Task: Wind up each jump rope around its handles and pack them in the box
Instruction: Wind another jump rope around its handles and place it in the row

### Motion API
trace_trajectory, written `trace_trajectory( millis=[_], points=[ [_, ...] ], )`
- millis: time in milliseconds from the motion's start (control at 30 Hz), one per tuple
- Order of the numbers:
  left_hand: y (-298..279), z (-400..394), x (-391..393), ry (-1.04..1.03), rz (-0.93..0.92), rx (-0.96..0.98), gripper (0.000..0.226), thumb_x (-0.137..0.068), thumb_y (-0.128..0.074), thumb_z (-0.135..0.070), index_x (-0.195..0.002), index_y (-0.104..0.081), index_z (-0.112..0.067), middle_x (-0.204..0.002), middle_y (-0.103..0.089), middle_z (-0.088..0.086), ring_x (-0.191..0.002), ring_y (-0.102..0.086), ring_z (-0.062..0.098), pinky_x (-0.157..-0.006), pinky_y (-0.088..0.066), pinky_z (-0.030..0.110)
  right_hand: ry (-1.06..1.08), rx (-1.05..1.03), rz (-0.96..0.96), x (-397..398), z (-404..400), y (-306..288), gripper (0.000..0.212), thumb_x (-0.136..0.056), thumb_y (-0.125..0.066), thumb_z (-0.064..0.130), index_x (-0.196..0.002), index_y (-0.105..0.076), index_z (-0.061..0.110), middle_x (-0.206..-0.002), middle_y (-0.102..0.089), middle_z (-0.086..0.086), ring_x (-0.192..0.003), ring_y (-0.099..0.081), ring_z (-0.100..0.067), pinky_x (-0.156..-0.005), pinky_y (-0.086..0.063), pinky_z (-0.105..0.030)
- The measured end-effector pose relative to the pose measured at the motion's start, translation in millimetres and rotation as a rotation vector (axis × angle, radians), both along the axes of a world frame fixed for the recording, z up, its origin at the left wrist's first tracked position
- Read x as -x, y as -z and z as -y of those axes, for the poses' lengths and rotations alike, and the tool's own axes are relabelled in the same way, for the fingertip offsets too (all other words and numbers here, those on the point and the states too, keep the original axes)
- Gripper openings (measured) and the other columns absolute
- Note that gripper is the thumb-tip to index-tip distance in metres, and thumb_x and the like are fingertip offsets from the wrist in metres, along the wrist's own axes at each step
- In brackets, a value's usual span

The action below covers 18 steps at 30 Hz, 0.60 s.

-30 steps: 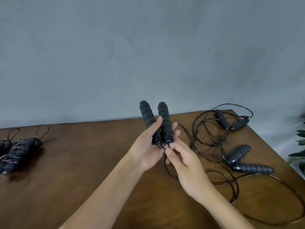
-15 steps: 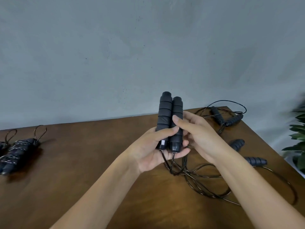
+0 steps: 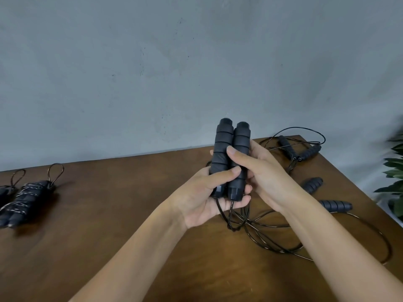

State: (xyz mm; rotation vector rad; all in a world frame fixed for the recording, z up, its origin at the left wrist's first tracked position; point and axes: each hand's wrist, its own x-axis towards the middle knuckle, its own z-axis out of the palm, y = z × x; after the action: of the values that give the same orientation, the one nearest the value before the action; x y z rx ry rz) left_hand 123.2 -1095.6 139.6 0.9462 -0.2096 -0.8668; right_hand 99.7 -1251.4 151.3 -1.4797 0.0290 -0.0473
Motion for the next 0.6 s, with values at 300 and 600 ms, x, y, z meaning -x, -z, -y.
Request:
trace_trajectory(
  millis=[300, 600],
  points=[
    [7, -3, 11, -0.077, -0.042, -0.016, 0.029, -0.088, -0.073, -0.013, -0.114, -0.071, 0.001, -0.109, -0.074, 0.024, -0.101, -0.074, 0.037, -0.089, -0.063, 0.044, -0.043, 0.162, 0.039, -3, -7, -6, 0.027, -0.096, -0.068, 0.026, -0.121, -0.063, 0.019, -0.109, -0.076, -0.004, -0.102, -0.073, -0.019, -0.081, -0.059, -0.032],
    [16, -10, 9, -0.08, 0.113, -0.136, 0.035, -0.083, -0.079, -0.022, -0.111, -0.075, -0.003, -0.094, -0.072, 0.011, -0.085, -0.07, 0.022, -0.083, -0.062, 0.031, -0.012, 0.245, 0.01, -7, -19, -4, 0.026, -0.094, -0.071, 0.031, -0.116, -0.065, 0.02, -0.106, -0.075, -0.008, -0.1, -0.072, -0.028, -0.085, -0.056, -0.058]
  ],
)
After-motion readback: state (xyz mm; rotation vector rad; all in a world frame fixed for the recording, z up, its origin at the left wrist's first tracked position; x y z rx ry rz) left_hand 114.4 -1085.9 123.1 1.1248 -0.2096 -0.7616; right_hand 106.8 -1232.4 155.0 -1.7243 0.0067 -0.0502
